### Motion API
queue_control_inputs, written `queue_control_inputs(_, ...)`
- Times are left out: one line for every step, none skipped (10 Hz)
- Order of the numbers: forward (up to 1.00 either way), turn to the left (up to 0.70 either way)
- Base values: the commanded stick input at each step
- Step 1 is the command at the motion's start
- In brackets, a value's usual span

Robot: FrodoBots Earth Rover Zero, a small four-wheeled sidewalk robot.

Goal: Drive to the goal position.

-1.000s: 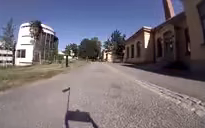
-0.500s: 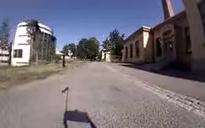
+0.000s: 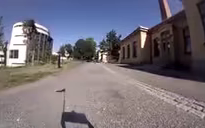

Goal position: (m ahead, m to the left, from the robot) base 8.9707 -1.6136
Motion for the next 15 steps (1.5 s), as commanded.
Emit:
queue_control_inputs(0.70,-0.14)
queue_control_inputs(0.70,-0.13)
queue_control_inputs(0.70,-0.10)
queue_control_inputs(0.70,-0.08)
queue_control_inputs(0.70,-0.05)
queue_control_inputs(0.70,-0.02)
queue_control_inputs(0.70,0.00)
queue_control_inputs(0.70,0.00)
queue_control_inputs(0.70,0.00)
queue_control_inputs(0.70,0.00)
queue_control_inputs(0.70,0.00)
queue_control_inputs(0.70,0.00)
queue_control_inputs(0.70,0.00)
queue_control_inputs(0.70,0.00)
queue_control_inputs(0.70,0.00)
